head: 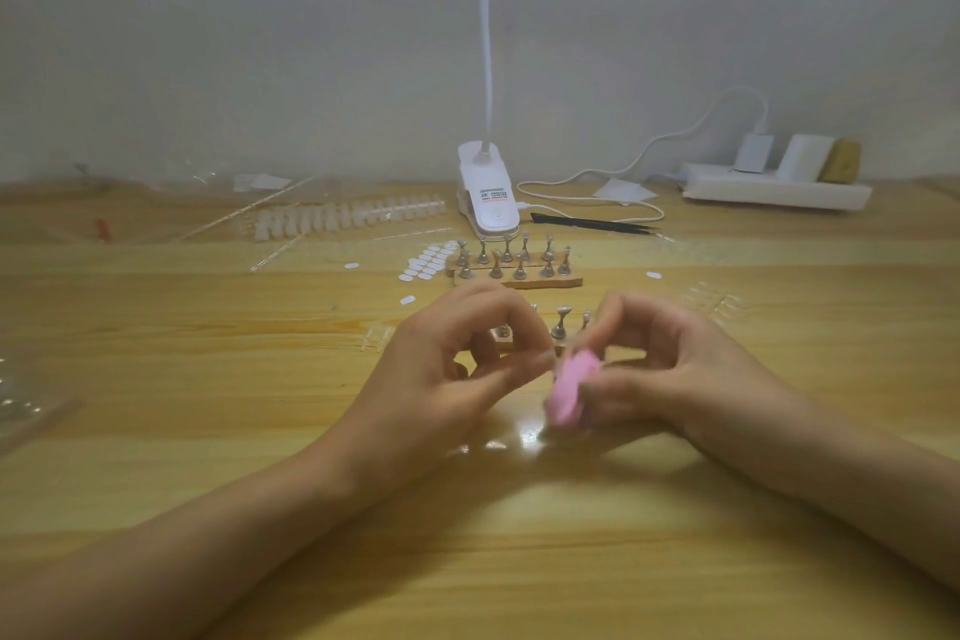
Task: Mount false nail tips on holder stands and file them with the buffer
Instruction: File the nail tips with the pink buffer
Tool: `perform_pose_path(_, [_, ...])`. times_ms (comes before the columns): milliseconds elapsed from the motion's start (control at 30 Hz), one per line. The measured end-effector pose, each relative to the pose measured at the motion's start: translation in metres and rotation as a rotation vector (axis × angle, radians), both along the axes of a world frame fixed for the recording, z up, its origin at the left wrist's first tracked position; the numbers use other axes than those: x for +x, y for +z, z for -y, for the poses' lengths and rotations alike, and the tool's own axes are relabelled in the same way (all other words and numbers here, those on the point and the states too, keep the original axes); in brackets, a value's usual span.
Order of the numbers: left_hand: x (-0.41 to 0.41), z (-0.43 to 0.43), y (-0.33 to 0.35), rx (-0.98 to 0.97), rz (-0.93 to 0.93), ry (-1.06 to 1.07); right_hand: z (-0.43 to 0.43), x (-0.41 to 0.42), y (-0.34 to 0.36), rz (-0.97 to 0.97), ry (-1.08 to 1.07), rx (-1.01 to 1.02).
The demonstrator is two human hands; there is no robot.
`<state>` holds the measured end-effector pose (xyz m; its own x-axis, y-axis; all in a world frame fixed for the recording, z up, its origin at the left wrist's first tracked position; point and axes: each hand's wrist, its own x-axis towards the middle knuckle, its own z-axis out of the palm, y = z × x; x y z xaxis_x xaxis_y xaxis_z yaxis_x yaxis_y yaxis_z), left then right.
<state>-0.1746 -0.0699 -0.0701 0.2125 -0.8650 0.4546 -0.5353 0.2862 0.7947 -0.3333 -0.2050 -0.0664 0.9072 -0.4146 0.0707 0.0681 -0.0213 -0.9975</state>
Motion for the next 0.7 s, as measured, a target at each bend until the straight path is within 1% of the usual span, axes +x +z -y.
perform_pose_path(67, [-0.0003,-0.0006,0.0003,-0.010,0.030,-0.006,-0.0012,0.0005,-0.0009,-0.011,0.031,-0.027])
perform_pose_path(133, [-0.0010,-0.0008,0.0003,-0.002,0.030,-0.006,0.0000,0.0004,-0.0010,0.036,-0.040,0.018])
perform_pose_path(167, [-0.0009,-0.0009,0.0003,0.001,0.017,-0.001,0.0007,-0.0001,-0.0003,0.036,-0.043,0.028])
perform_pose_path(267, [-0.0012,-0.0010,0.0010,-0.014,0.027,0.000,-0.0006,0.0002,0.0007,-0.027,0.050,-0.027])
perform_pose_path(367, [-0.0010,-0.0009,0.0010,0.002,0.025,-0.007,0.0007,-0.0005,0.0004,0.031,-0.041,0.038])
perform_pose_path(467, [-0.0010,-0.0014,0.0011,0.001,0.036,-0.007,-0.0012,-0.0005,0.0018,-0.029,0.058,-0.002])
perform_pose_path(500, [-0.0014,-0.0015,0.0012,0.005,0.041,-0.005,-0.0016,-0.0002,0.0012,-0.033,0.062,-0.020])
perform_pose_path(600, [-0.0013,-0.0012,0.0007,0.010,0.035,0.002,0.0005,-0.0005,0.0002,0.014,-0.048,0.022])
perform_pose_path(700, [-0.0007,-0.0007,0.0001,0.012,0.042,0.017,-0.0024,0.0004,-0.0010,-0.019,0.032,-0.042])
